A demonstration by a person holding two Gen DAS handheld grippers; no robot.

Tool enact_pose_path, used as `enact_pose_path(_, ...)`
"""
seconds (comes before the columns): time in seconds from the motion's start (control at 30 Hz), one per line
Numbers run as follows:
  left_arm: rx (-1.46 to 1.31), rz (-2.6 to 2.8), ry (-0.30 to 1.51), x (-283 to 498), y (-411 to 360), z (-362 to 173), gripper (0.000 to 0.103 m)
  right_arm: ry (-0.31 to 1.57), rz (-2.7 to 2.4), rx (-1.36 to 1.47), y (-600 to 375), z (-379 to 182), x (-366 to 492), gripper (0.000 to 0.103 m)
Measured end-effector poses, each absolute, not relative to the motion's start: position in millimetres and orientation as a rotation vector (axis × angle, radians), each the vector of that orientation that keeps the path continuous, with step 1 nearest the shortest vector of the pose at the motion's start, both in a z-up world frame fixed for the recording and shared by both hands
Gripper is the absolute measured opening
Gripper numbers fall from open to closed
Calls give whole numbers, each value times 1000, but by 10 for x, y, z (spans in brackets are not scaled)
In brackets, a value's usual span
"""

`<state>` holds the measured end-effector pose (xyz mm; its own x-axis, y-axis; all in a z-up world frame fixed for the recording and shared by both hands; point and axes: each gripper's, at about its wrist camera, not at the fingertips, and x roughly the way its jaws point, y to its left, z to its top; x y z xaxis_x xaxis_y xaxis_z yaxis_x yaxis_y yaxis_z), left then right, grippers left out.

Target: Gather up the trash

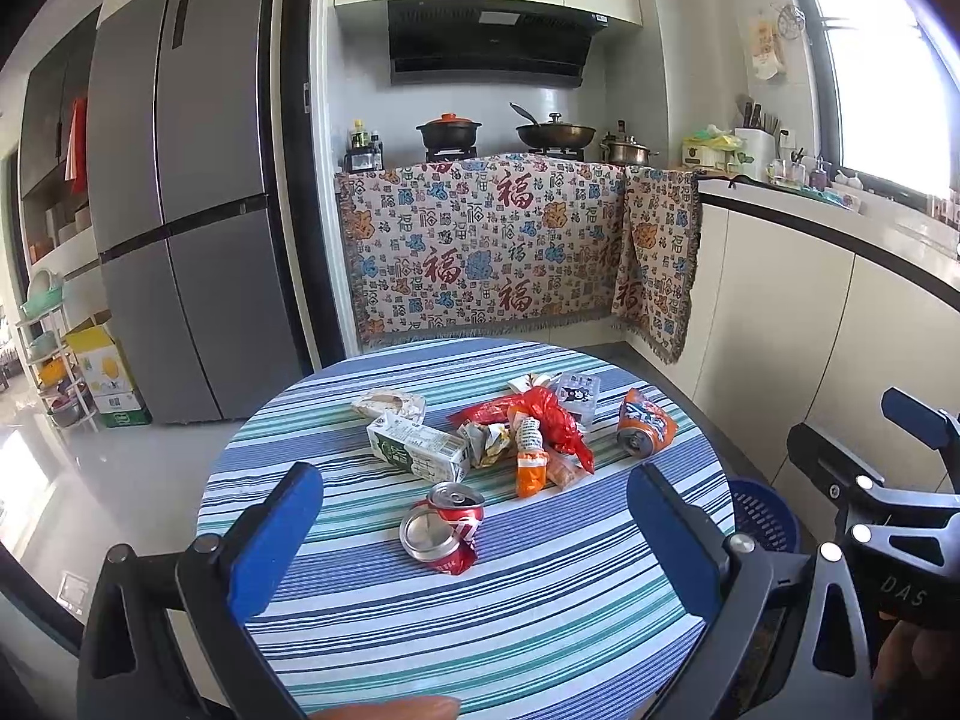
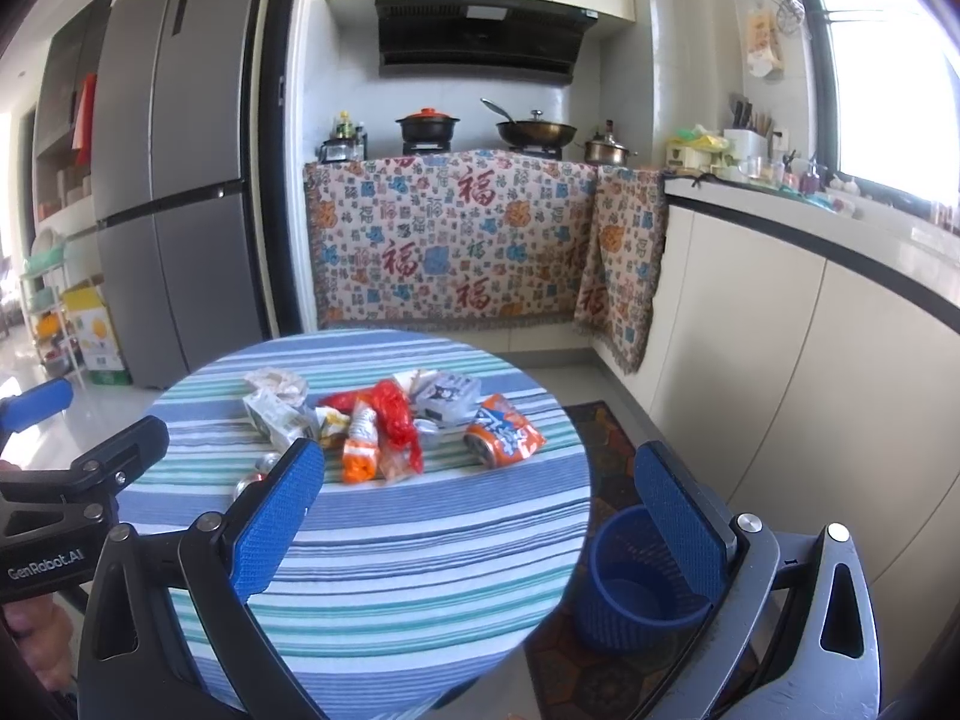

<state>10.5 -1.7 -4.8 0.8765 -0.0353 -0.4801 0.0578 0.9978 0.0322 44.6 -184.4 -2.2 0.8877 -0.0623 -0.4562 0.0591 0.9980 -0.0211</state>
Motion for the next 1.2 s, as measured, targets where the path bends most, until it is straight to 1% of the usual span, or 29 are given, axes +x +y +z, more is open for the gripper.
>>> enact_pose_path(1.2, 54, -49, 507, 123, -18, -100, 103, 486, -62, -11, -1845, -65, 448, 103)
